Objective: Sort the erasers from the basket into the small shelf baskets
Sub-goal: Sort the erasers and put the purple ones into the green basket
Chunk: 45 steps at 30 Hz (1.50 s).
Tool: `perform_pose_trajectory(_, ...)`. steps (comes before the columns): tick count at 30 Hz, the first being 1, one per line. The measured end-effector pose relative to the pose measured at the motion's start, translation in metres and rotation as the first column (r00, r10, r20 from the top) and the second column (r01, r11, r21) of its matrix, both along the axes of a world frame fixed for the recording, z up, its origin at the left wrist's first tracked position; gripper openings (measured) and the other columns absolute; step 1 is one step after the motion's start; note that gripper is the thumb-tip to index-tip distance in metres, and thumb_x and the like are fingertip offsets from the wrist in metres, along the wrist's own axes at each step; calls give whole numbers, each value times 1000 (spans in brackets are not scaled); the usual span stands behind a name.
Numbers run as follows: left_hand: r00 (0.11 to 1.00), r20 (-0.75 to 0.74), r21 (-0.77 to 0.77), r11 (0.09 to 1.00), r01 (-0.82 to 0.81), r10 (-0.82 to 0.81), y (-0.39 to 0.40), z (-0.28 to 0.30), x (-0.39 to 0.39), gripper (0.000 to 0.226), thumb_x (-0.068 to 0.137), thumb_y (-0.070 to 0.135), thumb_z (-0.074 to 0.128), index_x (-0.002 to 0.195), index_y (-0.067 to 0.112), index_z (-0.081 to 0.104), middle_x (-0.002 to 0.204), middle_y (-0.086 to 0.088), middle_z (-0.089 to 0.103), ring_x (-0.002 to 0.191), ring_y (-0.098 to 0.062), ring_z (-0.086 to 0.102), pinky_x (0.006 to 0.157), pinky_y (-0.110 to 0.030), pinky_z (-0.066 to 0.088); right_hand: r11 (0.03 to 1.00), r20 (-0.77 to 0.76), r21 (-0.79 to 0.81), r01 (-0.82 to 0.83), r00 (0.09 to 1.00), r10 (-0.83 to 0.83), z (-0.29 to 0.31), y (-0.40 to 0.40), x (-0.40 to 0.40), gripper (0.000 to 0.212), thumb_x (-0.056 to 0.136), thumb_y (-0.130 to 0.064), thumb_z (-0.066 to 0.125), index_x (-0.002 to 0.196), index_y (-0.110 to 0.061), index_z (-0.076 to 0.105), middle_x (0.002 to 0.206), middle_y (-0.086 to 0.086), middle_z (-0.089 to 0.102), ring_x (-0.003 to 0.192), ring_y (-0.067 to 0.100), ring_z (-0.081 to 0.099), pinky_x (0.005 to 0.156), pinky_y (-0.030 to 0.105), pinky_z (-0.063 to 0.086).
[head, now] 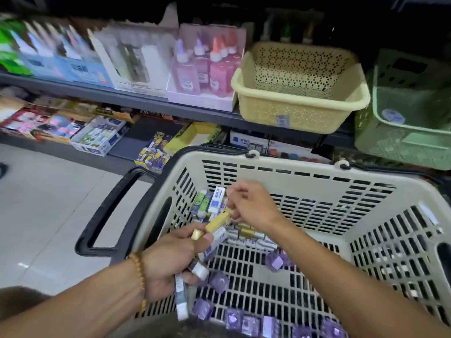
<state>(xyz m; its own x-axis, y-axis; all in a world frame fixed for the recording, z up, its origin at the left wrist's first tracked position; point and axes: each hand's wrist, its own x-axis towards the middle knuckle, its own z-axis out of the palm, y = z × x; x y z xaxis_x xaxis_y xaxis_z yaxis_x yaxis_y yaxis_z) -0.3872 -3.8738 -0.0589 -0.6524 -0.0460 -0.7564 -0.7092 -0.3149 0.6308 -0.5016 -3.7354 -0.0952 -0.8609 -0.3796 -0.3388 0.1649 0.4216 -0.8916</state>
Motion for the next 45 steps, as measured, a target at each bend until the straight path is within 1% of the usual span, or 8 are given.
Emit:
perform_pose_trajectory(11,1000,-24,82,997,12,-10,24,-1,-12,15,93,11,60,96,19,72,90,-11,55,42,-11,39,28,-15,29,971,196,-62,-231,951,239,21,49,8,19,100,-27,52,100,-11,62,83,8,70,65,18,67,59,23,55)
perform_pose_trajectory(17,995,-55,-70,993,-92,88,14,-8,-15,17,96,13,54,104,21,66,96,-13,60,52,-15,44,29,-17,31,990,80,144,12,997,-24,5,56,-9,25,98,-30,56,95,-8,68,60,0,63,48,9,53,47,22,45)
perform_pose_trajectory(22,978,-144,-157,973,-170,148,11,-14,-21,13,98,18,52,105,24,61,83,-14,60,51,-19,47,30,-18,33,993,207,100,66,974,-86,-3,43,-10,12,95,-6,60,90,0,69,79,13,71,62,14,68,59,21,54)
perform_pose_trajectory(25,962,-192,-219,947,-234,193,15,-17,-29,12,99,19,50,106,25,58,84,-11,59,43,-12,43,32,-19,34,983,52,132,125,990,-133,7,47,2,14,97,-17,58,91,-11,69,81,8,71,62,12,65,59,22,52)
perform_pose_trajectory(29,935,-232,-250,912,-325,270,21,-19,-38,12,100,19,48,107,25,55,91,-9,63,50,-13,48,34,-21,37,978,109,-67,-198,973,205,39,50,30,33,82,-48,69,100,-20,67,81,4,73,69,17,70,65,25,56)
perform_pose_trajectory(31,925,-242,-226,910,-349,294,24,-18,-40,12,100,16,48,108,23,54,91,-8,63,56,-16,54,35,-23,40,947,118,-111,-301,942,314,43,42,42,35,76,-34,80,103,-17,67,82,6,73,71,18,70,70,29,58)
perform_pose_trajectory(37,946,-265,-266,928,-260,189,35,-18,-37,9,100,16,48,107,21,53,71,-2,55,33,-4,43,30,-16,31,986,79,-129,-106,990,117,37,52,33,7,92,-13,66,95,-11,71,72,2,68,57,9,61,57,20,53)
perform_pose_trajectory(45,970,-219,-256,953,-164,108,31,-18,-37,11,100,19,46,107,22,54,85,-7,56,53,-9,43,32,-16,32,984,225,159,76,968,-111,0,68,-11,10,95,-7,60,91,-1,67,72,10,69,52,12,61,48,20,49)
